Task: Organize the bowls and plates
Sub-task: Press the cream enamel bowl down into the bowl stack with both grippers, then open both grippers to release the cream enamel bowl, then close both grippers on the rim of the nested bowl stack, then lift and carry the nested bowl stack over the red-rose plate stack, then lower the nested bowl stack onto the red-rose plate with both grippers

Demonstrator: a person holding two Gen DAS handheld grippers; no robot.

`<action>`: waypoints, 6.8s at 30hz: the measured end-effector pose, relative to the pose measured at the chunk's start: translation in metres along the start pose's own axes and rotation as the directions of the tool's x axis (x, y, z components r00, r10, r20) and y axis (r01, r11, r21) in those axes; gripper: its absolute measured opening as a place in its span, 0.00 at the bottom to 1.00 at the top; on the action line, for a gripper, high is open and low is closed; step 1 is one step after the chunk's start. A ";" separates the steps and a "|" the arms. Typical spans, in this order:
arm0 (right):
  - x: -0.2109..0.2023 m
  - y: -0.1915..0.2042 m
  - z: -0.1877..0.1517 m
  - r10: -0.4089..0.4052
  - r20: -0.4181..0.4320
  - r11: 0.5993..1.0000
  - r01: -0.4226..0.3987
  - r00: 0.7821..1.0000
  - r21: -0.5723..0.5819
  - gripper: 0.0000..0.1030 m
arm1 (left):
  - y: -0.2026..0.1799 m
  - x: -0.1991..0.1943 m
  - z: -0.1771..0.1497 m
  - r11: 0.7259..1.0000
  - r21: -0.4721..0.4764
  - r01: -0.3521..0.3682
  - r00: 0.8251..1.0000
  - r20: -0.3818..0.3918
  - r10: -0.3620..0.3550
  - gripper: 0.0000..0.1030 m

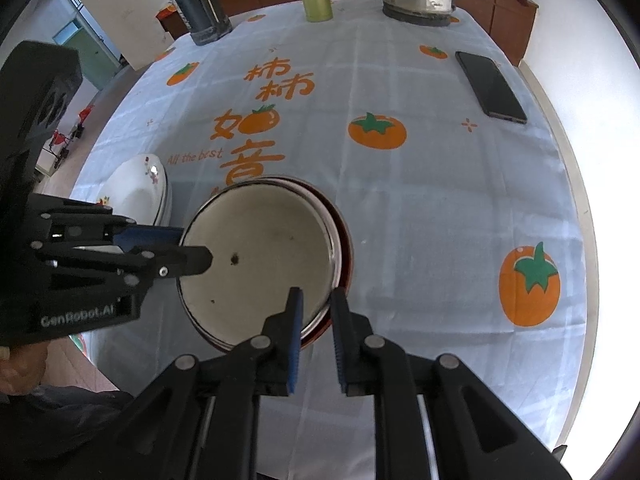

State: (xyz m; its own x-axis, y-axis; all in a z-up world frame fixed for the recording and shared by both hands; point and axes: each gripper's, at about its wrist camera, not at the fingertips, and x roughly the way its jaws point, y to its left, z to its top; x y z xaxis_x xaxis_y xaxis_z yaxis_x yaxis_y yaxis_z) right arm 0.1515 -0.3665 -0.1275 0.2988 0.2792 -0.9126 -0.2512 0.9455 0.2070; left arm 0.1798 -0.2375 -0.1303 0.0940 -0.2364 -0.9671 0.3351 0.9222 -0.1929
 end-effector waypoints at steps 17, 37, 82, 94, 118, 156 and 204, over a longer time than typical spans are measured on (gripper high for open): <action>-0.002 -0.005 -0.003 0.005 0.013 1.000 -0.005 1.000 0.024 0.35 | 0.005 -0.003 -0.003 0.999 -0.041 0.007 1.000 0.023 -0.006 0.28; 0.003 -0.013 0.005 0.009 0.029 0.998 -0.011 1.000 0.065 0.42 | 0.012 0.002 -0.007 0.996 -0.083 -0.035 0.999 0.026 0.037 0.47; 0.001 0.004 0.009 -0.011 0.032 0.999 0.009 0.999 0.039 0.23 | 0.013 -0.012 -0.018 0.997 -0.069 -0.034 0.999 0.036 0.037 0.32; -0.008 0.032 0.020 -0.004 0.056 1.000 0.004 0.998 -0.007 0.23 | 0.033 -0.041 -0.032 0.994 -0.099 -0.052 0.994 0.091 0.061 0.32; -0.002 0.099 0.042 0.049 0.074 0.993 -0.041 0.996 -0.113 0.23 | 0.088 -0.077 -0.061 0.975 -0.208 -0.077 0.984 0.144 0.109 0.32; 0.024 0.194 0.069 0.065 0.001 0.956 -0.062 0.998 -0.287 0.22 | 0.177 -0.089 -0.111 0.911 -0.413 -0.019 0.985 0.151 0.089 0.32; 0.059 0.203 0.081 0.023 -0.074 0.970 -0.040 0.997 -0.241 0.22 | 0.207 -0.069 -0.106 0.900 -0.433 0.042 0.993 0.119 0.011 0.32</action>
State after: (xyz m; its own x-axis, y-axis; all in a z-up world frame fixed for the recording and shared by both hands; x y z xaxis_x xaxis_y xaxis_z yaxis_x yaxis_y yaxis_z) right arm 0.1929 -0.1441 -0.1102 0.2236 0.2876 -0.9313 -0.4772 0.8654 0.1527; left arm 0.1430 0.0026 -0.1217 0.2089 -0.2611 -0.9424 -0.1007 0.9528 -0.2863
